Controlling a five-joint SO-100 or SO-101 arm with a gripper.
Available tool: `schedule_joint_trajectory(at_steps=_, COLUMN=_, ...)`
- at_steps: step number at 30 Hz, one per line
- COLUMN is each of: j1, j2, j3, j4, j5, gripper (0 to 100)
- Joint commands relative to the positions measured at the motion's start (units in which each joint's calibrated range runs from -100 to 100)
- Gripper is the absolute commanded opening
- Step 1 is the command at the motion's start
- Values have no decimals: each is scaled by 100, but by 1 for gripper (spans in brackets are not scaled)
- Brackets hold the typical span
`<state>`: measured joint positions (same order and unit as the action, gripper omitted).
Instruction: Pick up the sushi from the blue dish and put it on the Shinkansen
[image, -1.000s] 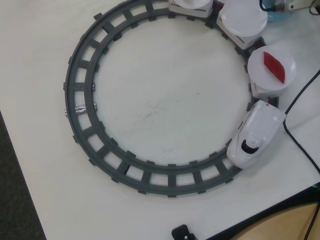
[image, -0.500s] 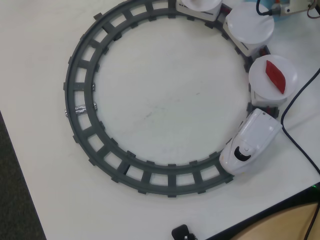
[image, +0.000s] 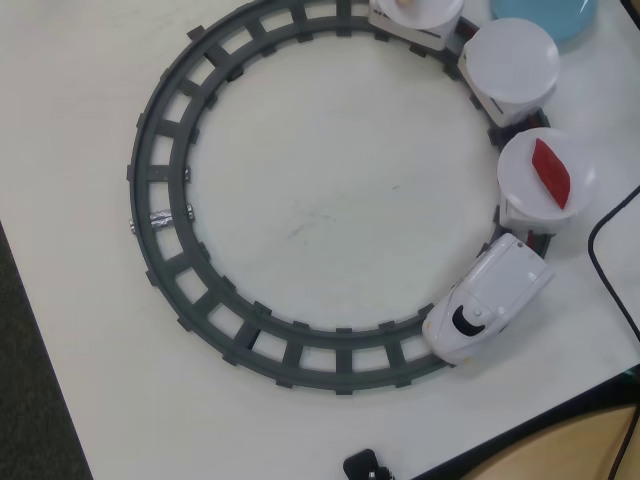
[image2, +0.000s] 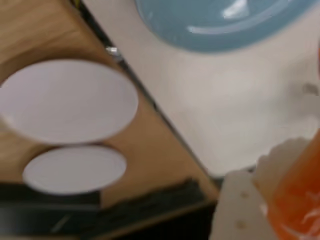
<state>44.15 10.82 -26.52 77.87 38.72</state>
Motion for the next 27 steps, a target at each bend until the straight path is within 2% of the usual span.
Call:
schedule_joint_trajectory(at_steps=1, j1=-498, j2=-1237, j3=147, j4=553, j5=-280, gripper=2)
schedule_joint_trajectory(at_steps=8, j1=-1854, j2=-2756, j3=2625, j4=519, j5=-222, gripper=2)
schedule_joint_trajectory(at_steps=14, j1=-2373, j2=-3600, j3=4501, j4=185, j5=24, gripper=2)
schedule_joint_trajectory(at_steps=27, j1=-2690, j2=-3784, j3=5516, j4=117, j5=281, gripper=2)
